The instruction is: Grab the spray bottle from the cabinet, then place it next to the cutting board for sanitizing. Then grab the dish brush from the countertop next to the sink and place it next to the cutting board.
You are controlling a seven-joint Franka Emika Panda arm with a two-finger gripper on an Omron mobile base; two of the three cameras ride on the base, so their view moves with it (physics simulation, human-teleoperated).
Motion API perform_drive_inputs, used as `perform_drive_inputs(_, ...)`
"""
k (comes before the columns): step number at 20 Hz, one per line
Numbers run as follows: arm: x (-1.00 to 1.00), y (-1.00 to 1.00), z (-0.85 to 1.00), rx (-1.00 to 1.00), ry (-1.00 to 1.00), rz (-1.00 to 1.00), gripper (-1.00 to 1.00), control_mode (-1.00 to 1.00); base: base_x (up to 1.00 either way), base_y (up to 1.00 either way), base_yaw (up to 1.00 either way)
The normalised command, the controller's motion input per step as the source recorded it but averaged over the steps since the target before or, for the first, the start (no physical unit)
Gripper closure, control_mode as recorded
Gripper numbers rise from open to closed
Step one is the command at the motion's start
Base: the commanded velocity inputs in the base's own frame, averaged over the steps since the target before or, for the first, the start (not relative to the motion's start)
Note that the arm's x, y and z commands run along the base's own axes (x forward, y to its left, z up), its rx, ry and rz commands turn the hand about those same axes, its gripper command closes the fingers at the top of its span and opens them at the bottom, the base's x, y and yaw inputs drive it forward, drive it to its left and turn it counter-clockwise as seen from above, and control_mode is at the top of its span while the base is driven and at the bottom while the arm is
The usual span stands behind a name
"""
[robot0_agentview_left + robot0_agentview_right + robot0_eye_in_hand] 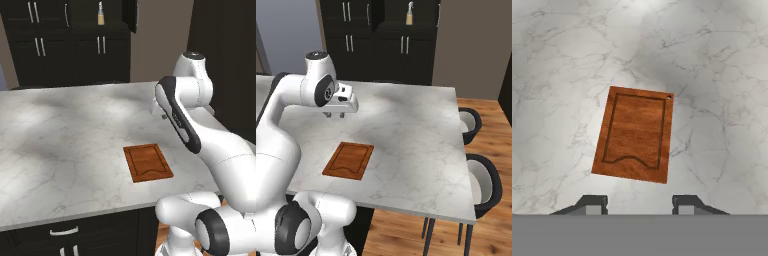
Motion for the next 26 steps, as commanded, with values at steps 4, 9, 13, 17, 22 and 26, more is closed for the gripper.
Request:
perform_drive_inputs(4, -0.36, 0.01, 0.00, 0.00, -0.04, 0.01, -1.00, -1.00, 0.00, 0.00, 0.00)
perform_drive_inputs(9, -0.89, 0.01, 0.11, -0.03, -0.33, 0.00, -1.00, -1.00, 0.00, 0.00, 0.00)
perform_drive_inputs(13, -0.97, 0.02, 0.09, -0.03, -0.34, 0.00, -1.00, -1.00, 0.00, 0.00, 0.00)
perform_drive_inputs(17, -0.80, 0.00, 0.16, 0.06, -0.17, 0.00, -1.00, -1.00, 0.00, 0.00, 0.00)
perform_drive_inputs(22, -0.60, 0.00, 0.44, 0.06, -0.14, -0.01, -1.00, -1.00, 0.00, 0.00, 0.00)
perform_drive_inputs(26, -0.66, 0.00, 0.83, 0.00, -0.14, -0.01, -1.00, -1.00, 0.00, 0.00, 0.00)
